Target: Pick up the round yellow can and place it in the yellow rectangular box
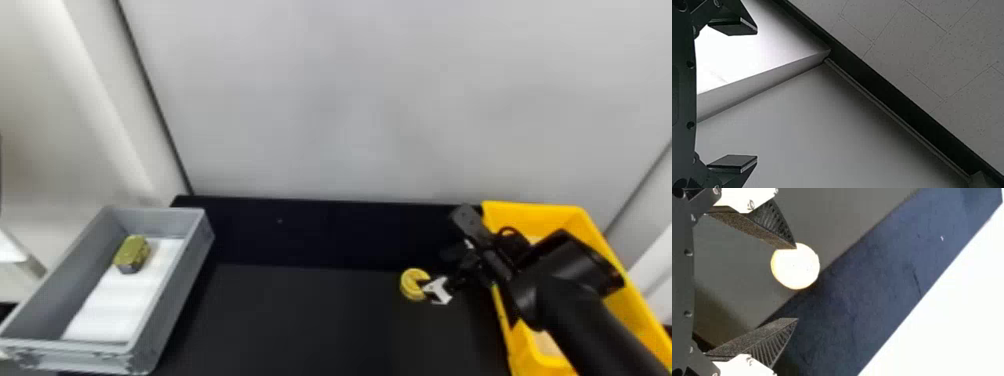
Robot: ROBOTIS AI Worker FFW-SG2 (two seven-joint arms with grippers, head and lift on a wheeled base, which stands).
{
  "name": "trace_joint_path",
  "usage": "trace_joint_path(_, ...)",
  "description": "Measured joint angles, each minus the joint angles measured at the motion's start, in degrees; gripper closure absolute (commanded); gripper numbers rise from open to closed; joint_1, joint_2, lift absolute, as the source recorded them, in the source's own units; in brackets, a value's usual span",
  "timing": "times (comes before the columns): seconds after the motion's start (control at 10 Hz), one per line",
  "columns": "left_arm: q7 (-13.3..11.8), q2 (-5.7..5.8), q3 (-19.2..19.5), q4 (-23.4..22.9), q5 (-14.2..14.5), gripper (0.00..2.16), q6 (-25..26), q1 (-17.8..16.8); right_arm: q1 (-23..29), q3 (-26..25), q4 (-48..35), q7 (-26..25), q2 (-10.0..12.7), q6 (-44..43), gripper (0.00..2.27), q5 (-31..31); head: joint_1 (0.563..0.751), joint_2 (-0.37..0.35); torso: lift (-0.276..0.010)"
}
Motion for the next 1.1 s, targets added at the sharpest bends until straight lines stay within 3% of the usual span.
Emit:
trace_joint_path(0.3, -0.4, 0.08, 0.5, -0.3, 0.0, 0.13, 0.1, 0.4, 4.3, -5.0, -4.0, -8.5, 2.2, -1.8, 0.17, -4.4, 0.663, 0.054, -0.01)
trace_joint_path(0.6, -0.7, 0.08, 0.9, -0.7, 0.0, 0.13, 0.3, 0.7, 6.8, -7.0, -6.0, -12.2, 2.6, -1.7, 0.18, -8.6, 0.663, 0.054, -0.01)
trace_joint_path(1.1, -0.9, 0.08, 1.1, -1.1, 0.0, 0.13, 0.3, 1.3, 9.7, -9.4, -3.4, -18.7, 1.6, 0.2, 0.19, -27.6, 0.663, 0.054, -0.01)
